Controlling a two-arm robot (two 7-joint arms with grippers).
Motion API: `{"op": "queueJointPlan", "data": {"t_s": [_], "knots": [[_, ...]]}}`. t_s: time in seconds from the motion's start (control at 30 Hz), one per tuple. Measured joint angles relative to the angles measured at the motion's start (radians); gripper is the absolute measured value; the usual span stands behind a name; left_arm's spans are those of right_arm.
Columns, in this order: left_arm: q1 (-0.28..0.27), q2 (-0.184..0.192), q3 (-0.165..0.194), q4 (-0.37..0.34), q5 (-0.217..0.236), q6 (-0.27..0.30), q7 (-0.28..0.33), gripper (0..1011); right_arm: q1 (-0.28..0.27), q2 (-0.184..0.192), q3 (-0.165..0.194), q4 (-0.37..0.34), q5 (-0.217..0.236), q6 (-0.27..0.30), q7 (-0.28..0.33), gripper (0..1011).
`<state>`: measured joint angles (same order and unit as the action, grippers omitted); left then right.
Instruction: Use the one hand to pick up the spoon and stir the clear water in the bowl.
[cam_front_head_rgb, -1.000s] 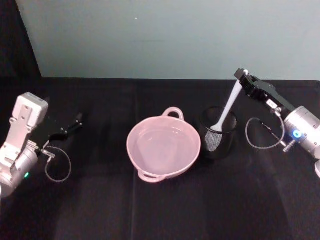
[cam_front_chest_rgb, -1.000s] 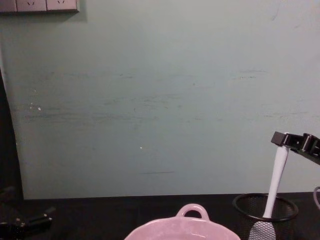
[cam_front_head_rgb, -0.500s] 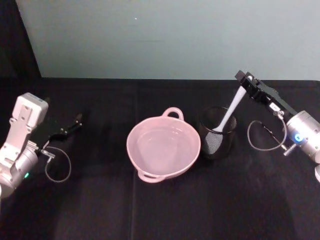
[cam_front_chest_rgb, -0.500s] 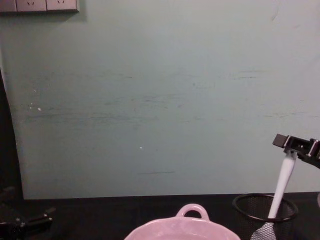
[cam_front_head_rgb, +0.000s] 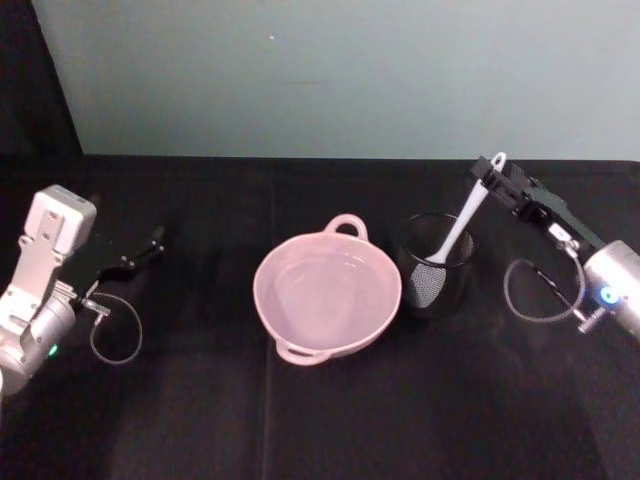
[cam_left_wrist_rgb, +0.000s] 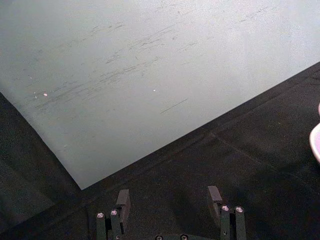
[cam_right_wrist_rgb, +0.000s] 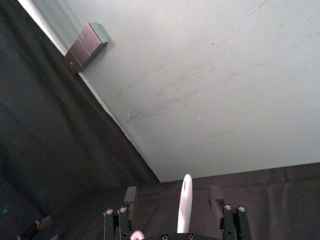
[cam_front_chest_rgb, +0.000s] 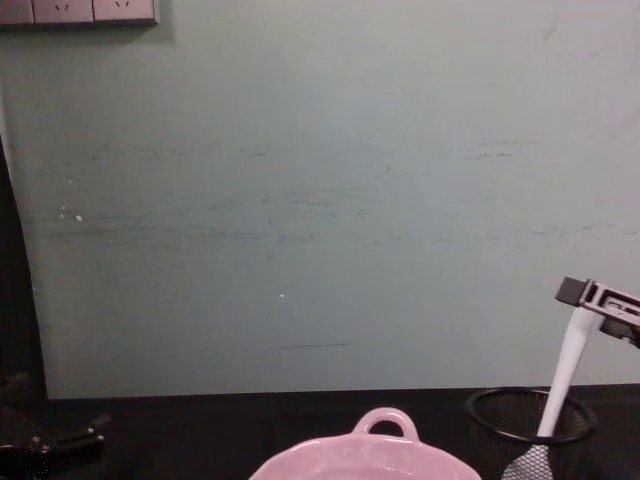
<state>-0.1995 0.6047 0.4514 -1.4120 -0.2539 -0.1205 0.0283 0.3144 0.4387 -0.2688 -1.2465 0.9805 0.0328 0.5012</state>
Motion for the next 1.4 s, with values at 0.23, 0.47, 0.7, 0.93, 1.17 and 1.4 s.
{"op": "queueJointPlan", "data": {"t_s": [0.23,0.47,0.7,0.93,1.17,1.4], "knots": [[0.0,0.0,0.0,0.0,0.0,0.0,0.0,1011,-0.116,0.095,0.035,-0.171,0.005,0.033,-0.073,1002],[0.0,0.0,0.0,0.0,0.0,0.0,0.0,1011,-0.165,0.226,0.038,-0.261,-0.066,0.106,-0.158,1002],[0.0,0.0,0.0,0.0,0.0,0.0,0.0,1011,-0.127,0.286,-0.034,-0.26,-0.219,0.186,-0.213,1003],[0.0,0.0,0.0,0.0,0.0,0.0,0.0,1011,-0.052,0.269,-0.109,-0.193,-0.422,0.114,-0.261,1003],[0.0,0.0,0.0,0.0,0.0,0.0,0.0,1011,0.04,0.186,-0.162,-0.024,-0.599,-0.102,-0.298,1003],[0.0,0.0,0.0,0.0,0.0,0.0,0.0,1011,0.11,0.094,-0.176,0.155,-0.688,-0.362,-0.301,1003]]}}
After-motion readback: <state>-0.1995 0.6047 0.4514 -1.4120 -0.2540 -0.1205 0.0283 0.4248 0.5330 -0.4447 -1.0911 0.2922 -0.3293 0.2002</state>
